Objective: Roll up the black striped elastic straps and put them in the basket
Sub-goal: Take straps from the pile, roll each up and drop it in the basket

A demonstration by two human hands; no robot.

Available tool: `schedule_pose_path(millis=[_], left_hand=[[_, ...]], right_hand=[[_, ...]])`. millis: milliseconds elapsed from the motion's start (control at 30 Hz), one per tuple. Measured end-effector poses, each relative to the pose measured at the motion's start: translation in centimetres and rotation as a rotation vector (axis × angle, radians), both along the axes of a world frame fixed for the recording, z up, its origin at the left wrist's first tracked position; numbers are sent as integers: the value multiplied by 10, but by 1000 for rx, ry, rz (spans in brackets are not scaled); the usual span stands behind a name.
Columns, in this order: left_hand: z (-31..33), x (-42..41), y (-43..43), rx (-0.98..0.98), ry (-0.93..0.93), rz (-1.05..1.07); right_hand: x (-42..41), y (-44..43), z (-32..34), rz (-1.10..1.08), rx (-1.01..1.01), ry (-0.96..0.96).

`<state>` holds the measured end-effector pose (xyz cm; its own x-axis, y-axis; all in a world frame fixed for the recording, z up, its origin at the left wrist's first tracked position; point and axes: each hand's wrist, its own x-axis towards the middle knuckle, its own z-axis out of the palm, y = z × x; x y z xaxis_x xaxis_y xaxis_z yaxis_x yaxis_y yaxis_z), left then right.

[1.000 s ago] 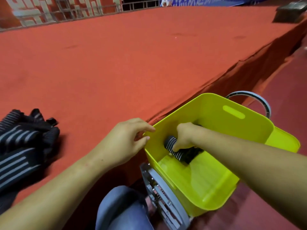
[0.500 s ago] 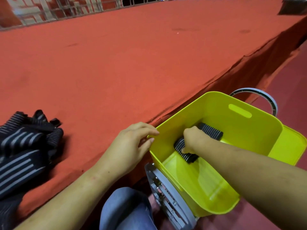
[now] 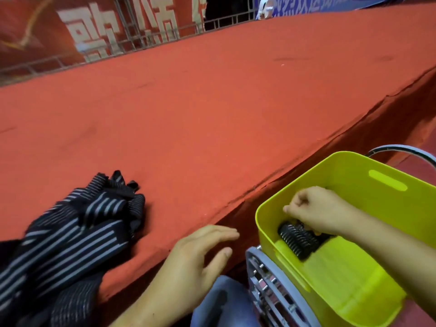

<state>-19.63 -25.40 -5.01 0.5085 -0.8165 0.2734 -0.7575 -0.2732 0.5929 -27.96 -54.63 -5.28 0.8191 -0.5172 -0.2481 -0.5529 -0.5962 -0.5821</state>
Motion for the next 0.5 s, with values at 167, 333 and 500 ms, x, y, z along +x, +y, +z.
schedule_pose_path(millis=[167,333,500], left_hand=[[5,-3,67,-60,46,142],[4,8,151,-109,80,354],[-1,37,235,-1,30,515]], right_hand=[[-9,64,41,103,329,-255],[34,167,44,245,519,-367],[91,272,7,377,579,-376]])
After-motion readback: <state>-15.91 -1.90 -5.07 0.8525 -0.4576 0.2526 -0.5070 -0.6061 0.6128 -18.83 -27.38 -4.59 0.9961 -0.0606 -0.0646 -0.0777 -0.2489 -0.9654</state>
